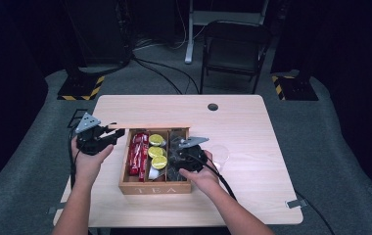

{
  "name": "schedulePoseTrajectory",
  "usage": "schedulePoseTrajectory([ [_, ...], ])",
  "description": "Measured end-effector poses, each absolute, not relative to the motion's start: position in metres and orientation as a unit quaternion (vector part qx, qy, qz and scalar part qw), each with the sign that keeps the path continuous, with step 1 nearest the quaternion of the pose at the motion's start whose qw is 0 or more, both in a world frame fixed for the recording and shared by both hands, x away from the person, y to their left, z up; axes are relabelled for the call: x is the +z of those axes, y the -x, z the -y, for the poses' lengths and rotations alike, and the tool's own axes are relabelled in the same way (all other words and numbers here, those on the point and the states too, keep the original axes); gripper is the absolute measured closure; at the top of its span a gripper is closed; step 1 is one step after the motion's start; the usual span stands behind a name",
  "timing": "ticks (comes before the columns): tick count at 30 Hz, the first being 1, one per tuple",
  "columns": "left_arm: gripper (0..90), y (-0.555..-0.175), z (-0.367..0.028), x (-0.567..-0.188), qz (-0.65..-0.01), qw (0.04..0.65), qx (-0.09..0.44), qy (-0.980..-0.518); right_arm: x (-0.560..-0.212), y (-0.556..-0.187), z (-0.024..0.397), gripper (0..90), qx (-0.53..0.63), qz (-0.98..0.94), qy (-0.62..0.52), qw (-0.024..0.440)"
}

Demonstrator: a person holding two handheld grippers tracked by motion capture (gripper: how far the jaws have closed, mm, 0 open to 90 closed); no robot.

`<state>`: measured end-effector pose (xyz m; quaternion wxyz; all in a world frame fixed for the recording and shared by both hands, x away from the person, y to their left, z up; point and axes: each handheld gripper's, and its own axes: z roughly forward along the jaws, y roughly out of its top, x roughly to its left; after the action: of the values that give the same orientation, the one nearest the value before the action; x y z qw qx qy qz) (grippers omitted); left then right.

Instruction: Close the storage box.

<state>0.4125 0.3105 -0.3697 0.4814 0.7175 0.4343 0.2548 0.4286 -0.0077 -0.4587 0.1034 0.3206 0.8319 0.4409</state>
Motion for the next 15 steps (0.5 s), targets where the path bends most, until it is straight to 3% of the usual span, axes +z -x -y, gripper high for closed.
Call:
schedulePoseTrajectory([
  [15, 57.6, -0.413, -0.311, -0.370, -0.433, 0.483, 0.255, -0.717, -0.475, -0.428, 0.002, 50.5, 0.411, -0.850, -0.310, 0.113],
])
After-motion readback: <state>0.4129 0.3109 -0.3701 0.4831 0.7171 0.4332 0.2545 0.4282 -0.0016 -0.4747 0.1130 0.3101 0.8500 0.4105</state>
